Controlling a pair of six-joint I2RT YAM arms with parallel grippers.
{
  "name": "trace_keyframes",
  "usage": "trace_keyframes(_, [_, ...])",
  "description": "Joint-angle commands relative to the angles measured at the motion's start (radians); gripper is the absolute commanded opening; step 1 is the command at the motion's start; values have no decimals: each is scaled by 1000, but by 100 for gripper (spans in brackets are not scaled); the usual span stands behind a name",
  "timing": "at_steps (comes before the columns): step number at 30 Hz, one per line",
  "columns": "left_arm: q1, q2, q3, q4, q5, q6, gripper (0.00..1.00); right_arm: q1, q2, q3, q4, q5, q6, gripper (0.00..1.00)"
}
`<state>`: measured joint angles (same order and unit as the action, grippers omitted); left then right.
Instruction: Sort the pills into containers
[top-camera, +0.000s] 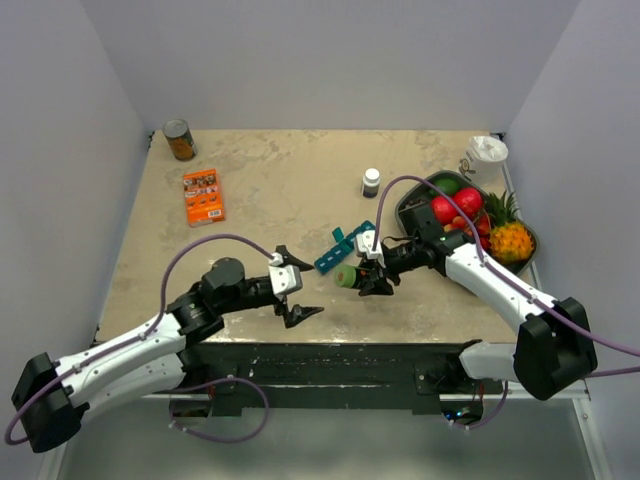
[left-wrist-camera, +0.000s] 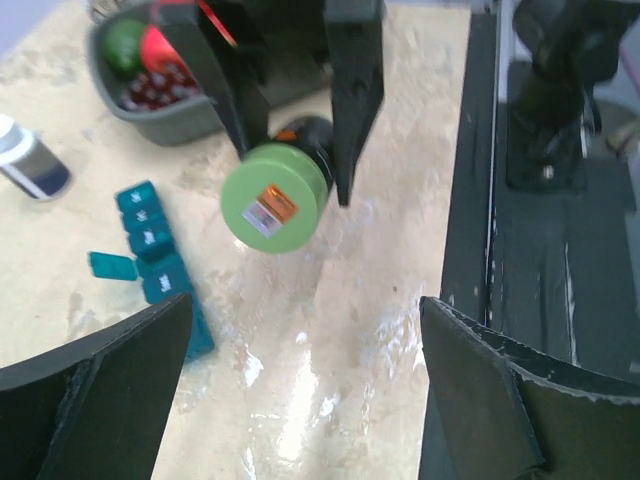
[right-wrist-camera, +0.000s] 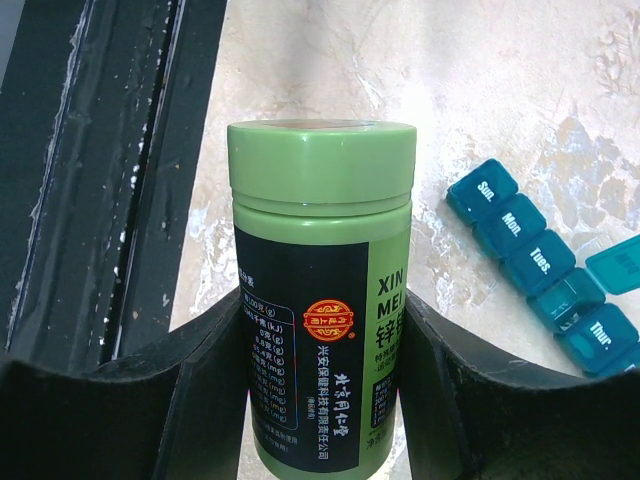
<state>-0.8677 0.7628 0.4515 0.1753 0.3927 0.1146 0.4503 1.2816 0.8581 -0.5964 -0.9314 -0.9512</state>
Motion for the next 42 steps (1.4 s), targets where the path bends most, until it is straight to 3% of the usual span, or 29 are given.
trace_keyframes(1, [-8, 107, 42, 128, 127, 151, 99, -5, -28, 10, -5, -41, -37, 0])
trace_keyframes(16, [-10, 260, 82, 240, 178, 197, 97, -5, -31, 12, -17, -53, -50, 0])
trace_keyframes(27, [-24, 401, 145, 334, 124, 168, 93, -5, -31, 12, -19, -57, -52, 0])
trace_keyframes(30, [-27, 434, 160, 354, 129, 158, 89, -5, -33, 12, -19, -57, -52, 0])
trace_keyframes(33, [-28, 460, 187, 307, 140, 161, 72, -4, -31, 12, -20, -57, -54, 0])
trace_keyframes(35, [-28, 463, 193, 290, 138, 163, 67, -5, -33, 13, -20, -57, -54, 0])
trace_keyframes(38, [-28, 466, 191, 270, 136, 154, 48, -4, -33, 13, -20, -57, -54, 0])
trace_keyframes(39, [-28, 466, 191, 265, 133, 146, 30, -4, -33, 13, -22, -55, -54, 0])
trace_keyframes(42, [-28, 474, 202, 250, 104, 51, 0, -4, -34, 15, -20, -55, -52, 0])
